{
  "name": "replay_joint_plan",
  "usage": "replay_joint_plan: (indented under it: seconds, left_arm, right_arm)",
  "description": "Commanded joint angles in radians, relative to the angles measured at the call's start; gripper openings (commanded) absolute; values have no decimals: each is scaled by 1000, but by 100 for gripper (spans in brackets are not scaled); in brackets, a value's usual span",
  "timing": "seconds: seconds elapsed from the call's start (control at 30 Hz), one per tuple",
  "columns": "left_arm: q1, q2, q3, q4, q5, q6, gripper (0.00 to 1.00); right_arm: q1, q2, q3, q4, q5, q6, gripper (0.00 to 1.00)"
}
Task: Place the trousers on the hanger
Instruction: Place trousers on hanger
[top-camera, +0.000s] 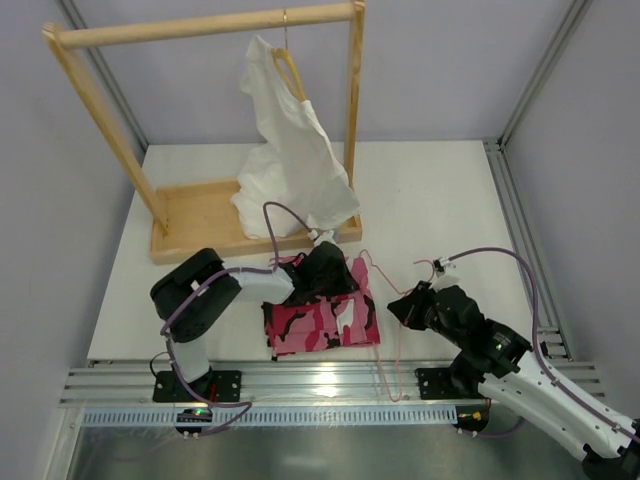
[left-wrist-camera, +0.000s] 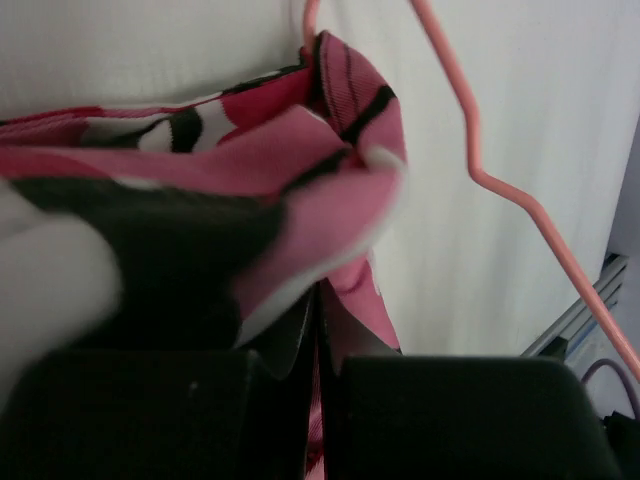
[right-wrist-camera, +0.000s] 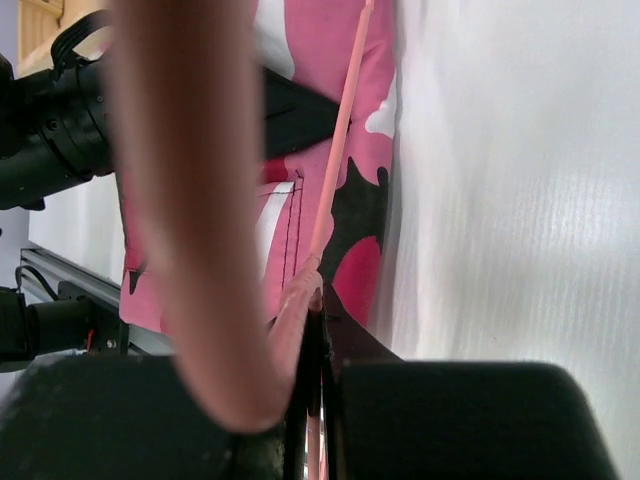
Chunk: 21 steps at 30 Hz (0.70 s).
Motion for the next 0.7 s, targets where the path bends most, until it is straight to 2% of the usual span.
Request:
replay_joint_plan:
  seconds: [0.0, 0.2, 0.37, 0.47, 0.57, 0.67]
  left_arm:
    - [2, 52, -92, 82, -64, -74, 0]
    - [2, -34, -63, -52, -116, -30, 0]
    - [1, -193, -19, -174, -86, 21, 2]
    - [1, -316, -8, -278, -98, 33, 10]
    - [1, -408, 18, -393, -104, 24, 24]
    - [1, -494, 20, -432, -92, 23, 29]
  right_arm:
    - [2, -28, 22, 17, 46, 0, 4]
    - [3, -27, 17, 34, 35, 4, 4]
    - [2, -33, 32, 57, 30, -26, 4]
    - [3, -3, 104, 38, 52, -58, 4]
    - [2, 66, 221, 17, 46, -123, 4]
    - [3, 131, 304, 20, 14, -186, 4]
